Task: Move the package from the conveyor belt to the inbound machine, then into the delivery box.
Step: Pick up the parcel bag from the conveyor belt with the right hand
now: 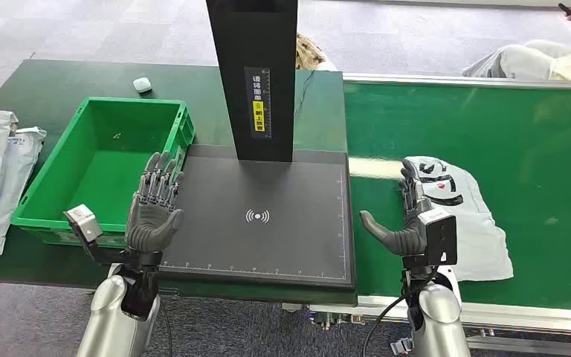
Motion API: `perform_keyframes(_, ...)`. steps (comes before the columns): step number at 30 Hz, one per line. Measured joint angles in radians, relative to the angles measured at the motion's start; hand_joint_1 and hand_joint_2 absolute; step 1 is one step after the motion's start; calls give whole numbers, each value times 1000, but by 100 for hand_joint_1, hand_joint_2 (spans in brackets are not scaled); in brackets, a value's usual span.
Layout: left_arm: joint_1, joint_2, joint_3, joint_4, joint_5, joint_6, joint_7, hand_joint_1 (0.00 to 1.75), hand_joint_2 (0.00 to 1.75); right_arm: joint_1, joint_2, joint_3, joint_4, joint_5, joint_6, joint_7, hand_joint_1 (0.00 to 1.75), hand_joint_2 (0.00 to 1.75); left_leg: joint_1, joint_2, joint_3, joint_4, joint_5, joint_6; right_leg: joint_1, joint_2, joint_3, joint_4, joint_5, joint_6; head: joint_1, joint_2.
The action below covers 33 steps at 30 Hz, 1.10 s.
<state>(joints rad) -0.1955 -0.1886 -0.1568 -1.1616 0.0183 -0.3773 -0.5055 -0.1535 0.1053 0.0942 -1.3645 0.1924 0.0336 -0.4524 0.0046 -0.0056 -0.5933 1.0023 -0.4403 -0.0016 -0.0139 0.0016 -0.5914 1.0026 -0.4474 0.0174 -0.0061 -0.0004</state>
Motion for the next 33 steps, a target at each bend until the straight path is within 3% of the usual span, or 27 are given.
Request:
perform_keyframes(18, 3, 0, 0, 0, -1, 0, 1, 0, 175, 0, 0, 0, 1, 5, 0, 0, 0, 175, 0, 0, 0, 0, 0, 0, 0, 0, 0, 0, 0, 0, 0, 0)
perform_keyframes(22, 3, 0, 0, 0, 0, 2, 0, 0, 175, -8, -8, 0, 4, 120, -75, 37, 0, 175, 0, 0, 0, 0, 0, 0, 0, 0, 0, 0, 0, 0, 0, 0)
perform_keyframes(26, 4, 0, 1, 0, 2, 3, 0, 0, 175, -62, -56, -16, 52, 387, -205, 164, 0, 175, 0, 0, 0, 0, 0, 0, -1, 0, 0, 0, 0, 0, 0, 0)
perform_keyframes(29, 11, 0, 2, -2, 3, 2, 2, 0, 175, -134, -112, -59, 154, 485, -224, 193, 0, 175, 0, 0, 0, 0, 0, 0, -1, 0, 0, 0, 0, 1, 0, 0)
perform_keyframes(30, 16, 1, 2, -4, 3, 0, 4, 0, 175, -177, -147, -84, 232, 499, -212, 207, 0, 175, 0, 0, 0, 0, 0, 0, -1, 0, 0, 0, 0, 1, 0, 0)
perform_keyframes(33, 10, 4, 5, -6, 3, -15, 18, 0, 175, -296, -262, -109, 571, 559, -41, 350, 0, 175, 0, -1, 0, 1, 0, 0, 0, -1, 0, 0, 0, 1, 0, 0)
